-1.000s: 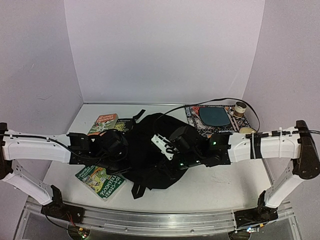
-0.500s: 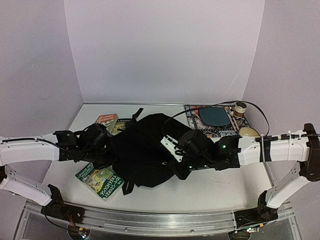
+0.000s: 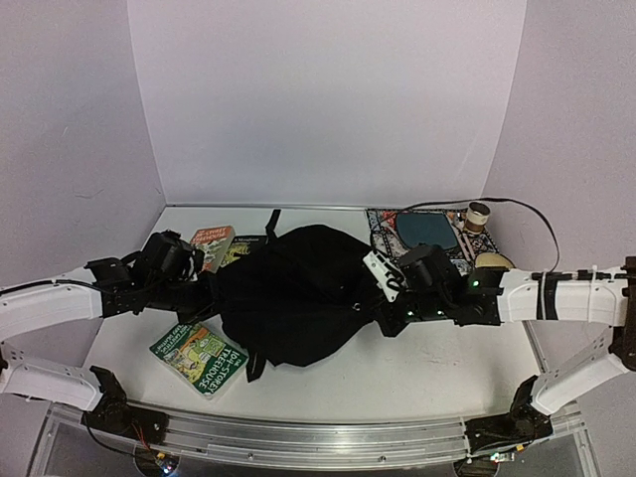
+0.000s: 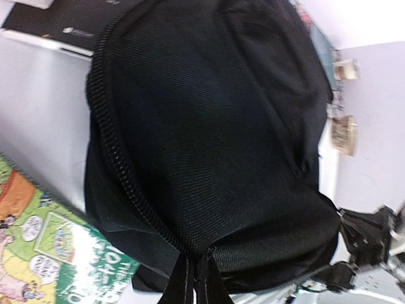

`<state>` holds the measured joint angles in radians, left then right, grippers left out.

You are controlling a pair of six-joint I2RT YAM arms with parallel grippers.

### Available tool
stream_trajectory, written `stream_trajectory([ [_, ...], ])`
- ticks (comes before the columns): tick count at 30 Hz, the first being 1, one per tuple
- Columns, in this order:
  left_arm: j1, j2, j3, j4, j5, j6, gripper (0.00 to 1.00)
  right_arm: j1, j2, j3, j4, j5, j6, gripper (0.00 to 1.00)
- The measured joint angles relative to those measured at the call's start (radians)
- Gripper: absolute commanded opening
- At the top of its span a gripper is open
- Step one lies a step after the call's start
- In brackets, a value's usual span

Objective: Pack the student bag
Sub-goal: Unzip the largest pocket of the student bag, then place the student bag in the largest pocket of the bag.

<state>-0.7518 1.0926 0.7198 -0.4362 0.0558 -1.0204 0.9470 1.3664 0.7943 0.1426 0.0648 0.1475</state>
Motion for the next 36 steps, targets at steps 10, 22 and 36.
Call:
stream_trajectory([
  [10,0.026,-0.001,-0.004,0.025,0.075,0.061,0.0,-0.054,-0.093,-0.029,-0.043,-0.21,0.007,0.0],
  [22,-0.018,0.154,0.133,-0.008,0.067,0.211,0.0,0.148,-0.153,0.101,-0.347,-0.226,0.015,0.16],
  [36,-0.081,0.301,0.151,0.113,0.008,0.235,0.0,0.149,-0.1,0.238,-0.496,-0.07,0.031,0.65],
])
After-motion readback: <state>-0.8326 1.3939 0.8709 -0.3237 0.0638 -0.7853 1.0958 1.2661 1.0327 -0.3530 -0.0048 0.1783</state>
